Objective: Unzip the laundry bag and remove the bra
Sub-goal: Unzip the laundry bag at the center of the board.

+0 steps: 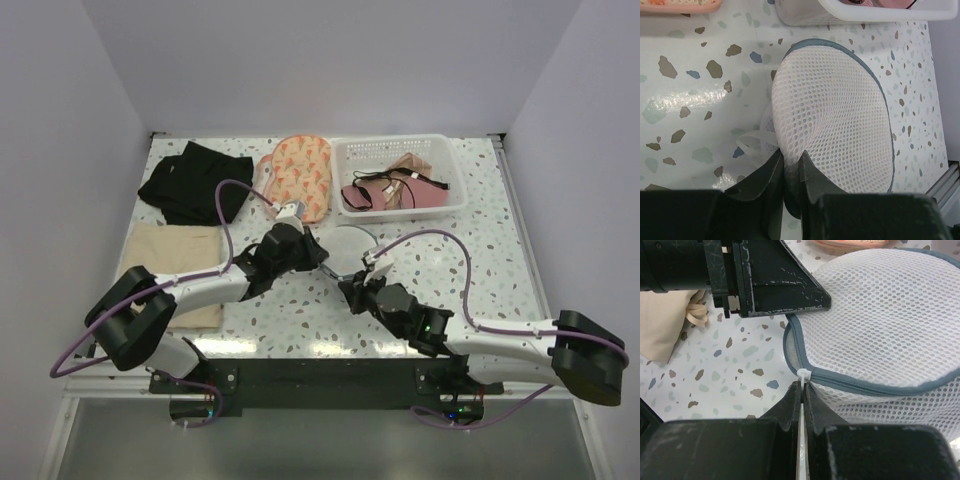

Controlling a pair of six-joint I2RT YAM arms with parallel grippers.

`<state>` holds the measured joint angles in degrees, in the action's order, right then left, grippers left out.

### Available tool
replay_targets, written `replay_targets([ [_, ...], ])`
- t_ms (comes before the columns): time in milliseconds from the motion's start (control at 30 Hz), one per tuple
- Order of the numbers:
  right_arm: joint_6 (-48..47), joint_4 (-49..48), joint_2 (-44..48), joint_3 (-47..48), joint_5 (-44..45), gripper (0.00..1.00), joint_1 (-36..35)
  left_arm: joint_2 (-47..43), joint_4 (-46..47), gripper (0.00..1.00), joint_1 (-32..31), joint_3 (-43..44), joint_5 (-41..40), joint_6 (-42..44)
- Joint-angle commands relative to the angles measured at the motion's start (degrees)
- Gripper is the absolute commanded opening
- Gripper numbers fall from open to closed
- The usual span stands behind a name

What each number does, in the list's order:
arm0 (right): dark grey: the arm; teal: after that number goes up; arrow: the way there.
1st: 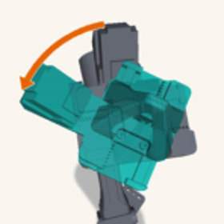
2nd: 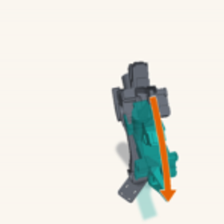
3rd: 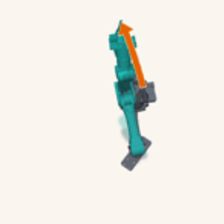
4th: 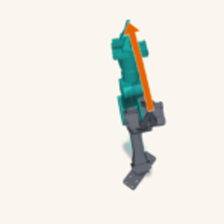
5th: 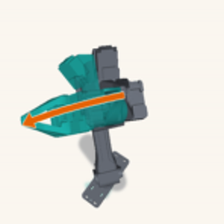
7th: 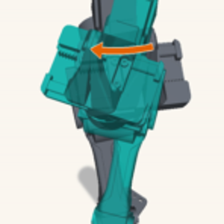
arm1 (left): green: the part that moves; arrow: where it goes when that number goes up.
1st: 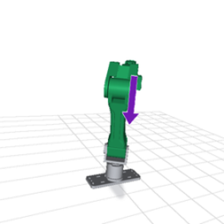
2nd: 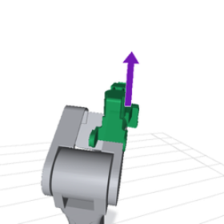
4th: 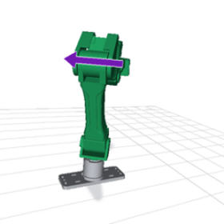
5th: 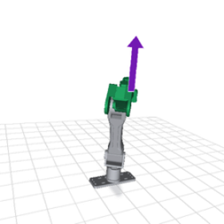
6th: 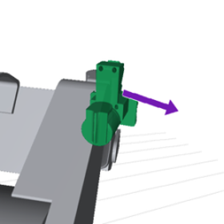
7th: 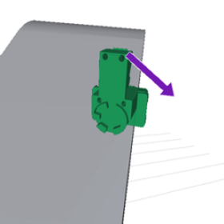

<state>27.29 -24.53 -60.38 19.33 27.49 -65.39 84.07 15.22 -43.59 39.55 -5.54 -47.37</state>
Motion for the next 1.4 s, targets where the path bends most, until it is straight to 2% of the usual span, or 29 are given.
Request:
replay_targets([
  [0, 2.15, 0.19, 3.77, -1.05, 1.34, 0.00, -0.71, -1.72, -1.69, 0.00, 1.32, 1.67, -8.87, 3.60],
  [267, 4.18, 6.78, 10.10, -2.46, 8.10, 0.00, -0.71, -2.42, -2.04, 0.00, 1.41, 2.11, -8.79, 5.01],
  [433, 6.28, 11.07, 11.69, -2.37, 13.55, 0.00, -0.71, -1.55, 0.33, 0.00, 1.41, 2.46, -5.36, 7.03],
  [733, 8.40, 15.13, 14.15, -2.72, 18.04, 0.00, -0.71, 1.79, 3.40, 0.00, 1.32, 3.43, 0.35, 9.23],
  [1033, 8.66, 17.06, 15.11, -2.46, 18.40, 0.00, -0.71, 6.71, 5.69, 0.00, 1.41, 6.85, 3.52, 11.95],
  [1300, 7.34, 15.83, 13.36, -1.84, 15.06, 0.00, -0.71, 12.07, 5.96, 0.00, 1.41, 11.77, 3.34, 13.98],
  [1333, 7.43, 15.66, 13.18, -1.76, 14.71, 0.00, -0.71, 12.43, 5.87, 0.01, 1.41, 12.04, 3.26, 14.06],
  [1367, 7.34, 15.48, 12.92, -1.75, 14.62, 0.00, -0.71, 12.69, 5.96, 0.07, 1.41, 12.39, 2.91, 14.06],
])
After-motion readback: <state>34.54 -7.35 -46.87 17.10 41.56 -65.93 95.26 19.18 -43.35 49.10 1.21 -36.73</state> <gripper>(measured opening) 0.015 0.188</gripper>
